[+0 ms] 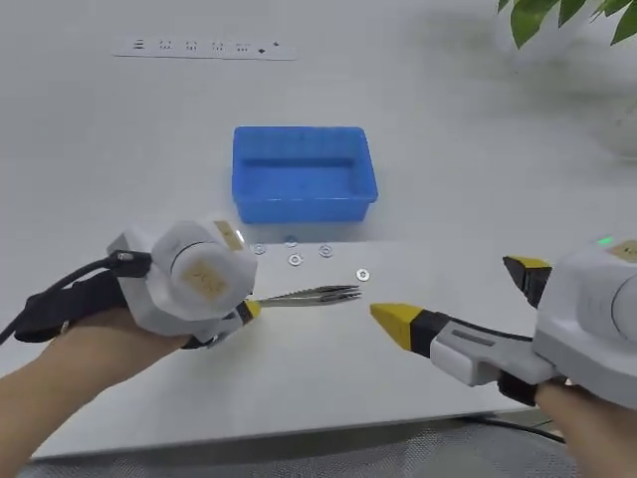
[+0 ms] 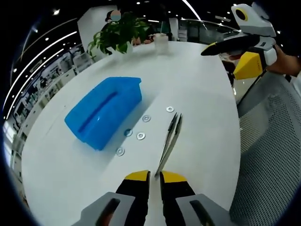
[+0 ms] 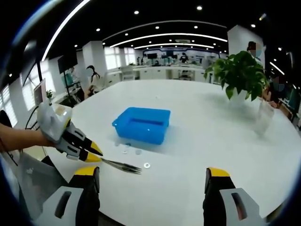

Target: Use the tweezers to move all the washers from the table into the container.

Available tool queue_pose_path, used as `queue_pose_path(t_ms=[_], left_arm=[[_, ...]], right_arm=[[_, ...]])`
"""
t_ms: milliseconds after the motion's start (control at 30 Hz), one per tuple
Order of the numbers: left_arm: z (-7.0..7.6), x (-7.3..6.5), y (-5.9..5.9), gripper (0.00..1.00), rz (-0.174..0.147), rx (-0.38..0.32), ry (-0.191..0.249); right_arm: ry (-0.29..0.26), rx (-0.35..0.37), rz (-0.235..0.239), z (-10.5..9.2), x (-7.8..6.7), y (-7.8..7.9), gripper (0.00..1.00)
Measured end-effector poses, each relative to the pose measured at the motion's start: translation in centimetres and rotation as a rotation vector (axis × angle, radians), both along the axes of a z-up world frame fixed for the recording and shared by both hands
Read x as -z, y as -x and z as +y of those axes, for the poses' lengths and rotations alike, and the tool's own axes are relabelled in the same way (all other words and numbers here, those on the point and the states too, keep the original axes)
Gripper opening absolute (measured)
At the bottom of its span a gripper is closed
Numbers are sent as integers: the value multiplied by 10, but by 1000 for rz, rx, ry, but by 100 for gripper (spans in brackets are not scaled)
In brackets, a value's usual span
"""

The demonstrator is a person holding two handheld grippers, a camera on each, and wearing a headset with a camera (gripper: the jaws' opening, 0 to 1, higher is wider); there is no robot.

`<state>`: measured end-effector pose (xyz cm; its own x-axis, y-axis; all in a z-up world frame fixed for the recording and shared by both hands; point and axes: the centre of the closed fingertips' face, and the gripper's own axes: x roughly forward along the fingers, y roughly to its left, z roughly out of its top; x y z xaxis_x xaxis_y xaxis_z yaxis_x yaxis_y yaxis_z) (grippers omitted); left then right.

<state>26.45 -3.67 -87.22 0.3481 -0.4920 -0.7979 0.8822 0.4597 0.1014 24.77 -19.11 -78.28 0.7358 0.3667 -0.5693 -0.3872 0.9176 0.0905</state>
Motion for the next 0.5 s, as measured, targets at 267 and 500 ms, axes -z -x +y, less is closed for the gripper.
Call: queue_pose_path(t_ms=[267,500], left_arm=[[-3,6,3,0,-14,80,-18],[-8,4,10,0,-21,160,-22]], right_arm=[[5,5,4,-1,1,0,91],[8,0,5,0,1,1,90]])
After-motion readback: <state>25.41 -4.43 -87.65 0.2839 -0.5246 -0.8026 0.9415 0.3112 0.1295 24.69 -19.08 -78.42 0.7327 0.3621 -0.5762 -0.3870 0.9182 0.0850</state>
